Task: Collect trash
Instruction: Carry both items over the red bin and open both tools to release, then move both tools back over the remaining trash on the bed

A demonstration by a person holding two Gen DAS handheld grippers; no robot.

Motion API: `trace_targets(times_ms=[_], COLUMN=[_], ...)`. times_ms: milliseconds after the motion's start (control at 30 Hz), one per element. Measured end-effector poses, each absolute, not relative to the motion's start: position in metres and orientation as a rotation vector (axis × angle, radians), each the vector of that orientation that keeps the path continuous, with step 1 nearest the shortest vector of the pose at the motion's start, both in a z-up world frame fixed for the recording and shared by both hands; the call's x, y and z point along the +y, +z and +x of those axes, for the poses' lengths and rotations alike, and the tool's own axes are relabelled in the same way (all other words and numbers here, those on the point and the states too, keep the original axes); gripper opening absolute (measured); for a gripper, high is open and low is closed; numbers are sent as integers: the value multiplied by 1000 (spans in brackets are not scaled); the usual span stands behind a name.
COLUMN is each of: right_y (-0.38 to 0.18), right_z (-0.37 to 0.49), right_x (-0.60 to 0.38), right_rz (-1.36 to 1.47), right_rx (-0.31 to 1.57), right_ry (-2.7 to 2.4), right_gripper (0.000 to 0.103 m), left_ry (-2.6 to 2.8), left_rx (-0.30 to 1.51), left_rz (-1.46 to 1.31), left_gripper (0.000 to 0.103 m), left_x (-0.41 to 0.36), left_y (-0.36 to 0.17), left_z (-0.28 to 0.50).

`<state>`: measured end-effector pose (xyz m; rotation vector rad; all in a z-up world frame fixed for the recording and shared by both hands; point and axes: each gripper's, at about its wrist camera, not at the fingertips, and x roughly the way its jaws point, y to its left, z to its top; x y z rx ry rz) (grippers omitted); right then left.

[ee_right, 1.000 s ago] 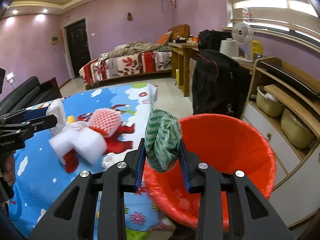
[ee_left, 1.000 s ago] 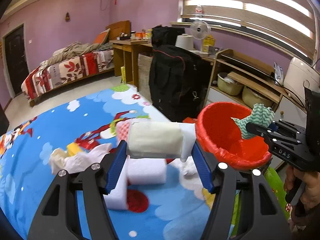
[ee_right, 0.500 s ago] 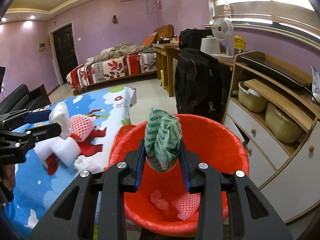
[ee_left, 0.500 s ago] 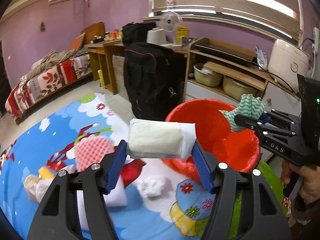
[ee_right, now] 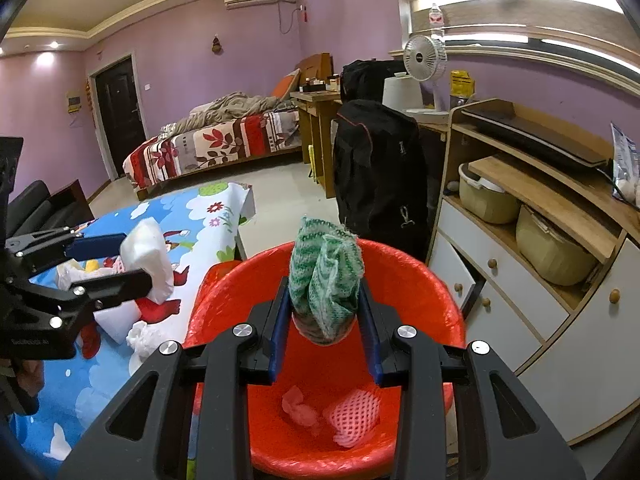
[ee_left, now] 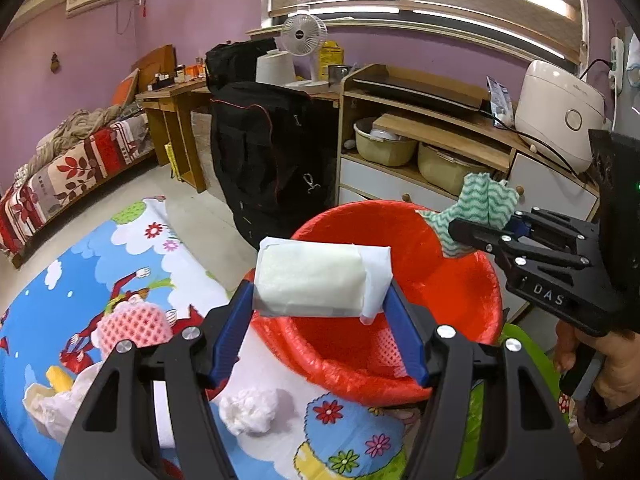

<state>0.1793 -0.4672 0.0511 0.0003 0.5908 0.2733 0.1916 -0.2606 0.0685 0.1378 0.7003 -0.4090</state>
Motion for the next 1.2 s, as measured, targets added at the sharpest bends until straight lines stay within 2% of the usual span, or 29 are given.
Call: trace_targets(times_ms=[233,300,433,567,700,767,900,1200], right_y=[52,51,50,49,49,50,52,52], right_z=[182,181,178,175,172,170,167,158], right_x=[-480,-482,-485,-489,-488,-486,-481,-457], right_rz=[19,23,29,46,42,46,43,50], right_rx=[587,585,569,561,554,550,540,543], right_ry=[251,247,229,221,218,226,232,303], right_gripper=[36,39,68,76,80,87,91,93], left_ry=[-455,-465,-472,-470,-452,-443,-409,-349], left_rx=[705,715,722,723,709,704,693,665], left_rz=[139,130,128,126,125,116,86,30], left_gripper=[65,66,74,75,80,82,87,98], left_x=[-272,-274,-275,-274,-269,-264,-250,-216], left_y=[66,64,60,59,60,62,64,72], left_z=[198,200,201,199,193,190,185,161])
